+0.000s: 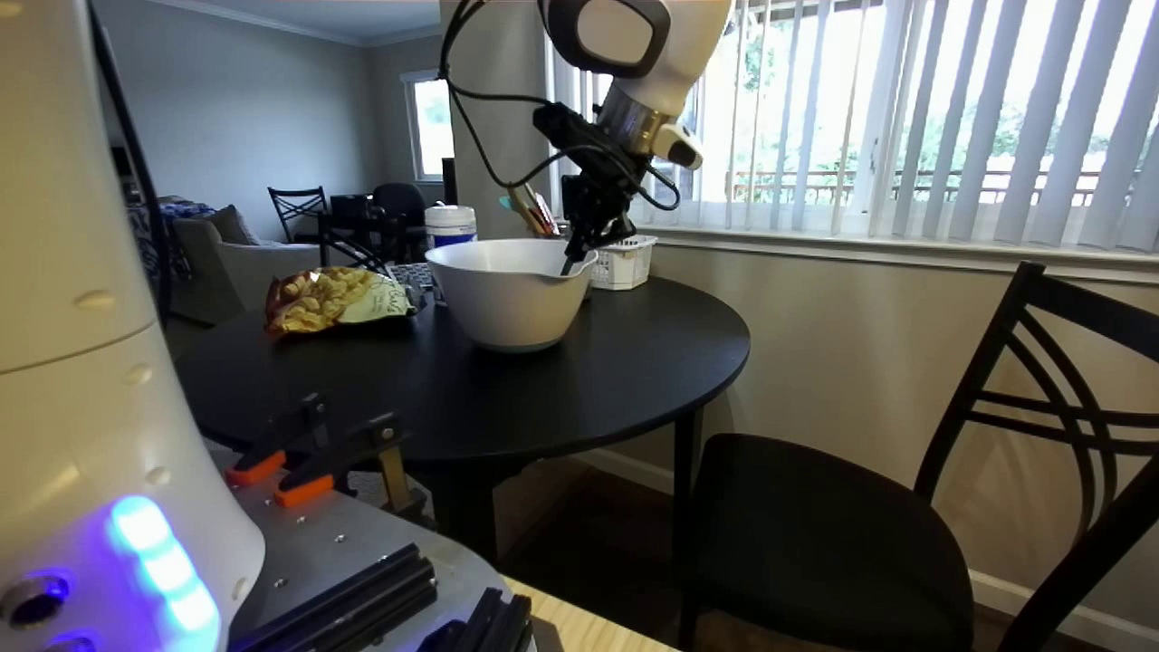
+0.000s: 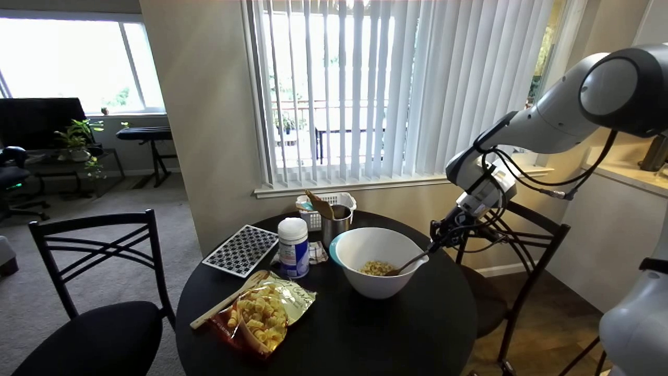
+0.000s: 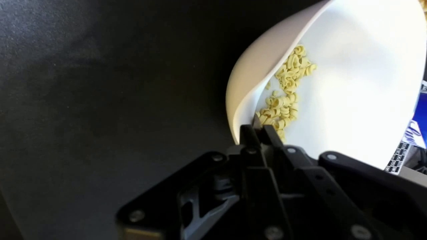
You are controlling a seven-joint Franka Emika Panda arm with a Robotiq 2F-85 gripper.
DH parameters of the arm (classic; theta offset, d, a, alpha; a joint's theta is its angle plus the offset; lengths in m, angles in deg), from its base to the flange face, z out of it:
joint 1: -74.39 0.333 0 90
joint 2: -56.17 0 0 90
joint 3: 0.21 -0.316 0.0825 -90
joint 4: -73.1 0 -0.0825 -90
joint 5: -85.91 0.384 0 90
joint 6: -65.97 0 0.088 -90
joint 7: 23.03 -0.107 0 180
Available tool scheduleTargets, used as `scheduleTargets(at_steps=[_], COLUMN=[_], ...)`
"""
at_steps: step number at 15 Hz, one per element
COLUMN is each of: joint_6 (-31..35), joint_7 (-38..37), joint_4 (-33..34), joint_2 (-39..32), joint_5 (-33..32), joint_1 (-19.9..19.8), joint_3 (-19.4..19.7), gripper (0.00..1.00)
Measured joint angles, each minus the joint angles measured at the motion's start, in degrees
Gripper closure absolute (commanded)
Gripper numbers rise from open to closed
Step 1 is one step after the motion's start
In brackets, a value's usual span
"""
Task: Use the spoon to stir the contents in the bowl
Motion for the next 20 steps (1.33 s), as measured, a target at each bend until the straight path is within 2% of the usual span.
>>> scheduleTargets(at_steps=[6,13,16,20], joint_6=[-1.57,-12.66,-11.74,-5.15], joint_7=[-11.85,-13.11,-13.22,-13.22], joint_4=[3.17,10.04,10.85,8.5], joint_2=[7.38,11.2,11.06,10.22], joint_5=[-19.67,-31.57,-38.34,-46.93], joint_1=[3.97,8.39,10.05,11.37], joint_3=[-0.63,-3.52,-4.46,-5.43], gripper=[0.95,0.95,0.95,0.95])
